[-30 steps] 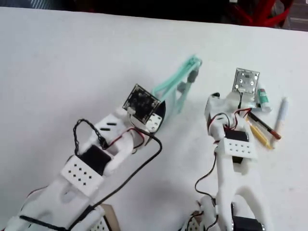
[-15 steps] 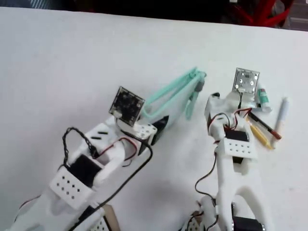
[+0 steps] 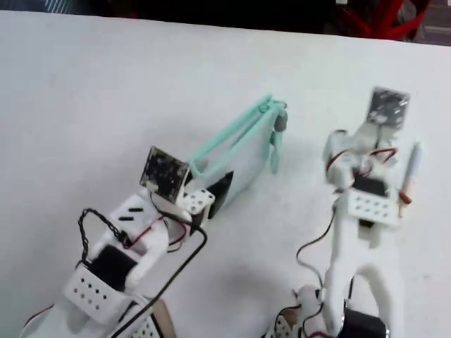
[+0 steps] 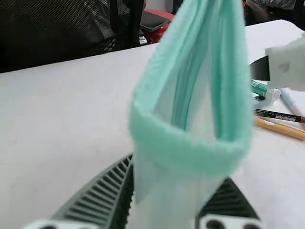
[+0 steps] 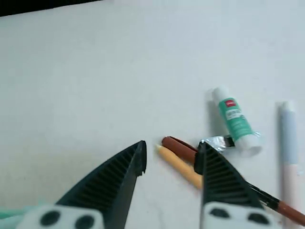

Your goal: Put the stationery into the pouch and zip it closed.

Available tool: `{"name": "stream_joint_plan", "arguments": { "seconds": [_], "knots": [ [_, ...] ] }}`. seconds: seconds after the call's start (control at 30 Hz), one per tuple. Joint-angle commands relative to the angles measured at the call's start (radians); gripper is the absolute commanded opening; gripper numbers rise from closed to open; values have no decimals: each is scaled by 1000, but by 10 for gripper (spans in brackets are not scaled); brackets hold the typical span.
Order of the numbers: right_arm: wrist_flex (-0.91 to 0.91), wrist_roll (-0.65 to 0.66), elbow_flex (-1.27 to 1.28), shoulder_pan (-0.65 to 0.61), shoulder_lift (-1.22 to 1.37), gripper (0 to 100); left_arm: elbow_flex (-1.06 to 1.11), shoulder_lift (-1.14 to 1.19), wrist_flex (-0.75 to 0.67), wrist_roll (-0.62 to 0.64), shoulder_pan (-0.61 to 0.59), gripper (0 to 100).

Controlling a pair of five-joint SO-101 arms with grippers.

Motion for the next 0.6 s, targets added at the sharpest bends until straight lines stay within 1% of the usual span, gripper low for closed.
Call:
{"name": "stream_joint_plan", "arguments": {
  "seconds": [0.0,0.1,0.23,0.4,0.57],
  "knots": [
    [209,28,-265,44,105,170,37,-12,-86,-43,-1,182],
    [381,123,-473,25,255,170,38,-5,-95,-41,-1,171],
    [515,264,-770,41,444,170,38,-1,-104,-41,-1,172],
    [665,315,-1163,99,702,170,38,-2,-104,-37,-2,172],
    [857,405,-1560,119,993,170,37,-2,-106,-40,-2,172]
  ]
}}
